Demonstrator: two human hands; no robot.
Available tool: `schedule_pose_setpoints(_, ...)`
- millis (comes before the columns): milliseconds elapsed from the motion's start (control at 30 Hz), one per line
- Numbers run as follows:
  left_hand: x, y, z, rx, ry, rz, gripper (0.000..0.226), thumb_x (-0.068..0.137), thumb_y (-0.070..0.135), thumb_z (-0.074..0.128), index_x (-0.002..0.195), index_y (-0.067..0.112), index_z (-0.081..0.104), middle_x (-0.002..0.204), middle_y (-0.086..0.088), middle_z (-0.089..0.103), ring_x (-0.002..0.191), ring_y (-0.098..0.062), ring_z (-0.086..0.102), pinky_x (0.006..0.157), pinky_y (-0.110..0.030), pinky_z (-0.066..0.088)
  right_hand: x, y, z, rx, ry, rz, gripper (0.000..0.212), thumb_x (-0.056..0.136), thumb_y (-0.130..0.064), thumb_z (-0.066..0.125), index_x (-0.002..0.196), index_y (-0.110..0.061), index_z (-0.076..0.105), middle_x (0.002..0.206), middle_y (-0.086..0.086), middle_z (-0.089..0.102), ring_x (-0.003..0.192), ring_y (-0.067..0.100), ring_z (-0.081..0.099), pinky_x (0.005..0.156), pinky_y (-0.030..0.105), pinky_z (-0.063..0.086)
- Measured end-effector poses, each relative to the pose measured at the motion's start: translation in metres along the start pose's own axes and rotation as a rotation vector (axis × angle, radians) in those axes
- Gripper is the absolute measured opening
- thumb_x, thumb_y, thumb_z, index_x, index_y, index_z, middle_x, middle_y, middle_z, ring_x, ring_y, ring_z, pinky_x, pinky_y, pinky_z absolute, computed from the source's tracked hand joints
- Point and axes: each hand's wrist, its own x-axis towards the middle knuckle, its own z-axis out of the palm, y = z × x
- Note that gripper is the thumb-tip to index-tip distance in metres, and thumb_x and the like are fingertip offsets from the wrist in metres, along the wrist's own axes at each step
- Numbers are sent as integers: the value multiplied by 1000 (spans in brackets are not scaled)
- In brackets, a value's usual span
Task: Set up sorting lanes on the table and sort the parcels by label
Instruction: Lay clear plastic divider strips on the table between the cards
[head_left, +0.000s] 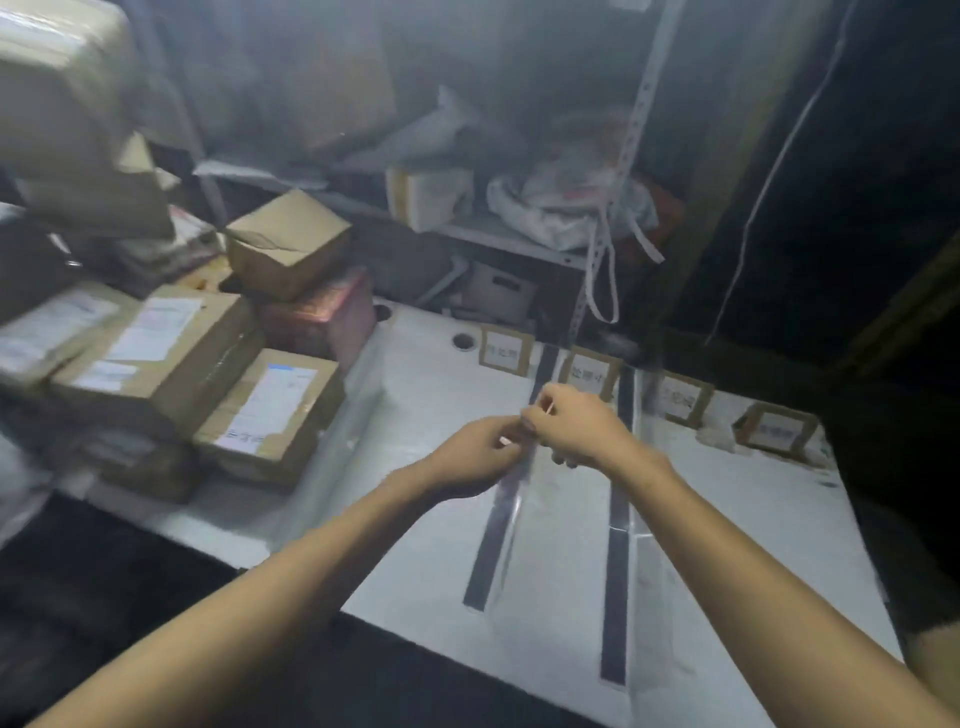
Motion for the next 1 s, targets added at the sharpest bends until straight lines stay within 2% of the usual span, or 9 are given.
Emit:
schedule_pose_setpoints(67, -17, -15, -36, 0, 49, -16, 34, 90, 15, 45, 117, 18, 65, 114, 4, 66, 103, -16, 61, 93, -32, 50, 11, -38, 7, -18, -11, -56, 18, 97, -34, 48, 86, -20, 55, 88, 6, 70, 76, 25, 69, 73, 40, 59)
schedule_pose_setpoints(233, -62, -85, -111, 23, 211, -138, 29, 94, 12, 48, 116, 19, 66, 116, 2, 67, 106, -12, 62, 95, -26, 47, 42, -122, 55, 44, -78, -132, 23, 95, -30, 48, 94, -10, 59, 84, 8, 73, 72, 26, 73, 76, 45, 61)
schedule_pose_setpoints(367, -88, -144, -143, -46, 280, -232, 27, 86, 19, 48, 105, 28, 65, 113, 3, 68, 107, -12, 61, 96, -31, 48, 68, -162, 114, 63, -133, -109, 18, 93, -24, 47, 81, -11, 54, 80, 11, 73, 62, 27, 74, 73, 38, 62)
schedule_pose_setpoints(433, -94, -167, -148, -95, 274, -268, 31, 77, 29, 43, 101, 33, 62, 110, 5, 66, 104, -11, 62, 92, -29, 49, 81, -175, 145, 82, -138, -83, 18, 93, -29, 51, 91, -11, 52, 88, 14, 72, 63, 31, 74, 72, 36, 62)
schedule_pose_setpoints(533, -97, -200, -142, -110, 223, -284, 30, 79, 31, 44, 105, 34, 60, 112, 5, 64, 102, -5, 60, 93, -27, 50, 98, -184, 185, 91, -136, 10, 45, 91, -37, 61, 119, -7, 42, 108, 16, 68, 83, 35, 73, 78, 39, 60)
schedule_pose_setpoints(600, -95, -216, -137, -97, 199, -274, 27, 88, 24, 48, 111, 30, 61, 113, 7, 64, 102, -1, 59, 94, -26, 48, 104, -183, 203, 50, -137, 46, 52, 90, -32, 65, 127, -4, 40, 119, 17, 62, 103, 37, 66, 84, 41, 56)
schedule_pose_setpoints(667, -91, -223, -134, -69, 190, -244, 30, 90, 22, 48, 116, 27, 62, 114, 10, 64, 103, 0, 58, 95, -25, 47, 108, -181, 211, 15, -122, 49, 51, 92, -24, 63, 130, -1, 38, 123, 19, 59, 111, 38, 60, 84, 41, 52)
schedule_pose_setpoints(900, -79, -220, -136, -63, 180, -196, 28, 94, 18, 50, 116, 30, 61, 115, 8, 61, 103, -2, 58, 95, -28, 48, 110, -190, 209, 28, -67, 22, 56, 93, -11, 60, 138, 2, 30, 121, 20, 60, 110, 37, 60, 85, 42, 51)
schedule_pose_setpoints(1000, -78, -208, -143, -64, 210, -184, 34, 93, 13, 48, 124, 24, 58, 118, 7, 61, 105, -4, 58, 95, -26, 47, 111, -196, 196, 44, -23, -2, 44, 91, -11, 58, 131, 1, 43, 121, 19, 60, 110, 36, 60, 76, 34, 46)
